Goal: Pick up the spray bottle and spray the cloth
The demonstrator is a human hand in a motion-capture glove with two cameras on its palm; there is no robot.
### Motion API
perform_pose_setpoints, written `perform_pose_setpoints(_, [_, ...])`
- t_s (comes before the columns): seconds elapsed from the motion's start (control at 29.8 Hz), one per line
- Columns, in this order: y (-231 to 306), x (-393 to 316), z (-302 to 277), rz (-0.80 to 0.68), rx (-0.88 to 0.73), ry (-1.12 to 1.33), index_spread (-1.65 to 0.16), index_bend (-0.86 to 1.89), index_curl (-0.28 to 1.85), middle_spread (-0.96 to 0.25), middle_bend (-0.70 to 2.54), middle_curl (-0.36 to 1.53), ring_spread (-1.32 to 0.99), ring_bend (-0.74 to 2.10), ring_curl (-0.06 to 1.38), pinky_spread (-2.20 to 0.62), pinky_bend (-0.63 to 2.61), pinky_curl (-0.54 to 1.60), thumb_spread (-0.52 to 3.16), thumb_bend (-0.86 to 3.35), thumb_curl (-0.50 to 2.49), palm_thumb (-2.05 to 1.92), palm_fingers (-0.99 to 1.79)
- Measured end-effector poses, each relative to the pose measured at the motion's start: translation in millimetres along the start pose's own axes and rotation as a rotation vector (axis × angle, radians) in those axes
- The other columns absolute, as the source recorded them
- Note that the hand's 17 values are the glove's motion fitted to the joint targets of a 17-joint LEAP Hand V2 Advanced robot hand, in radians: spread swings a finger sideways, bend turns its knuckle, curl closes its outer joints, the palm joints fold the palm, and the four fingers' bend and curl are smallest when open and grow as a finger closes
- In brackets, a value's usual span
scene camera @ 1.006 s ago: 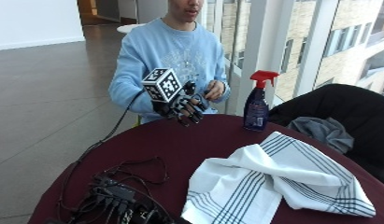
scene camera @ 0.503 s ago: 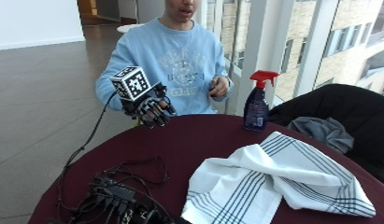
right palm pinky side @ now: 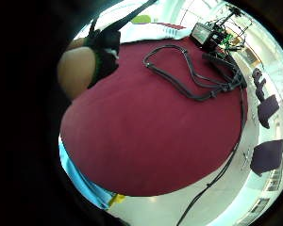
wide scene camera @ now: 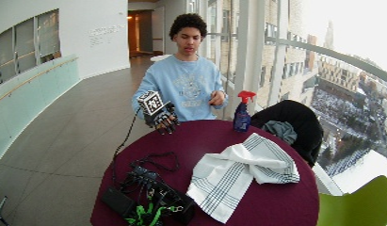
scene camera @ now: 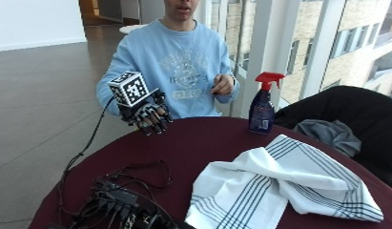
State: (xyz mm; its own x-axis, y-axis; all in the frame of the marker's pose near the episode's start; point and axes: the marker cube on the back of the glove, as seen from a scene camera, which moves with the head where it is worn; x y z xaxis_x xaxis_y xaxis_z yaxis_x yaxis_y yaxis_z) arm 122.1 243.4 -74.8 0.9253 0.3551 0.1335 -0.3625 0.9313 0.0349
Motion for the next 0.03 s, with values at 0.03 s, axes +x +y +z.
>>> perform_pose_setpoints(0.03, [-0.4,0.2,0.2,-0.002,0.001,0.000,-0.33,0.13,0.27,-0.07,0.23,0.43,-0.02,0.28,0.35,0.22,0.21,0.35,1.14,-0.02,0.31,0.65,0.75])
